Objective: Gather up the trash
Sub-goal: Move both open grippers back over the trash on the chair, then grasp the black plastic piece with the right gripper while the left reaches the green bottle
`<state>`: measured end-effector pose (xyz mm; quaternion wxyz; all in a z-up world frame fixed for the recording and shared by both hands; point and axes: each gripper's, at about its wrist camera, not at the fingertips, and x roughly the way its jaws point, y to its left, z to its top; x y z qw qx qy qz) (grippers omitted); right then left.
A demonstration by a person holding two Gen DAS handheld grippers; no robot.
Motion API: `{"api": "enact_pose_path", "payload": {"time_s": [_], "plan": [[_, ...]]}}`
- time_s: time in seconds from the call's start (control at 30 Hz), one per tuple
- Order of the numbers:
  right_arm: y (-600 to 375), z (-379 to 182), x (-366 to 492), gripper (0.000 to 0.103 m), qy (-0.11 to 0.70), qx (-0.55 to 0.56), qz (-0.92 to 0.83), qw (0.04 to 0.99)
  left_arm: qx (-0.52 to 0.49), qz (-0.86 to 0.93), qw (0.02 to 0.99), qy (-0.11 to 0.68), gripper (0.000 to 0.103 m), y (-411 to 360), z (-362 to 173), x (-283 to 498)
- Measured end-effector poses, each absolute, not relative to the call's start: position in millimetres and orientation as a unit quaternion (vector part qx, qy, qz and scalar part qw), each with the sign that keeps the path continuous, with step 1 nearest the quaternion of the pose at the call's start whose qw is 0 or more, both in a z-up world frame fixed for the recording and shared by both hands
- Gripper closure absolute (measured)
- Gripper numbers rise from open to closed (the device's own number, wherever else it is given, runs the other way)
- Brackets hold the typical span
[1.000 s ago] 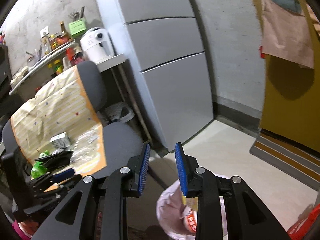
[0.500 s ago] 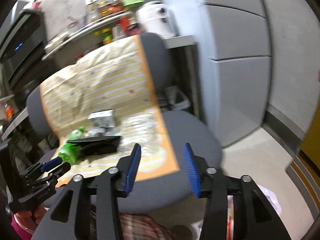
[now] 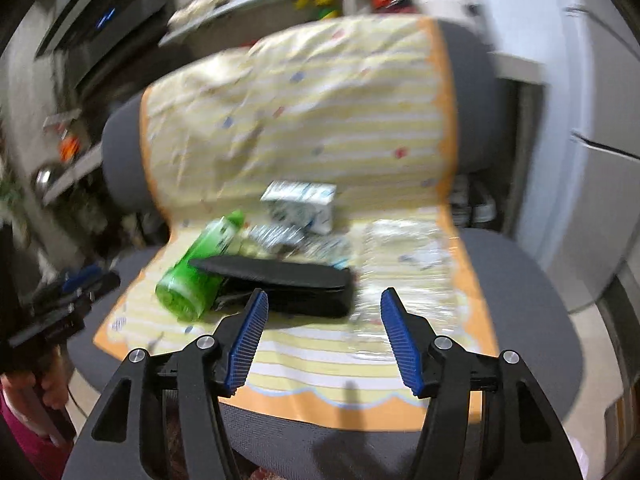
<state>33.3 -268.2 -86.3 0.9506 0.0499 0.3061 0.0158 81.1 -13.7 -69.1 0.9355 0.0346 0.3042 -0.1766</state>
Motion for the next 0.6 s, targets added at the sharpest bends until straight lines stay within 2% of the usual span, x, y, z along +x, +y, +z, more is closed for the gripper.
{"api": "enact_pose_path", "payload": {"time_s": [0.03, 0.07, 0.3, 0.4, 0.5, 0.57, 0.6], "plan": [[-259.7, -91.5, 40.2, 0.032, 0.312, 0.022, 0.023, 0.950, 0.033, -0.178, 0.934, 0.307, 0.043, -13.7, -71.0, 82.3], [-252.9, -95.7, 44.9, 0.030, 0.313, -0.003, 0.030, 0.949, 0.032, -0.178, 0.933, 0.310, 0.043, -13.4, -73.4, 84.3], [-219.8, -115.4, 87.8, 0.030, 0.317, -0.153, 0.048, 0.935, 0.018, -0.176, 0.927, 0.331, 0.043, -10.7, -89.8, 104.0], [-209.4, -128.7, 108.2, 0.037, 0.332, -0.227, 0.044, 0.915, 0.014, -0.172, 0.926, 0.336, 0.043, -8.1, -91.6, 109.0], [-196.7, -142.6, 117.8, 0.040, 0.340, -0.298, 0.049, 0.891, 0.007, -0.170, 0.926, 0.338, 0.043, -3.2, -90.3, 111.6], [-190.1, -149.7, 122.6, 0.049, 0.338, -0.326, 0.047, 0.882, 0.005, -0.167, 0.926, 0.339, 0.043, -2.4, -89.2, 113.3], [-188.4, -151.4, 124.6, 0.061, 0.337, -0.333, 0.044, 0.880, 0.004, -0.166, 0.926, 0.339, 0.043, -2.3, -88.8, 114.0]]}}
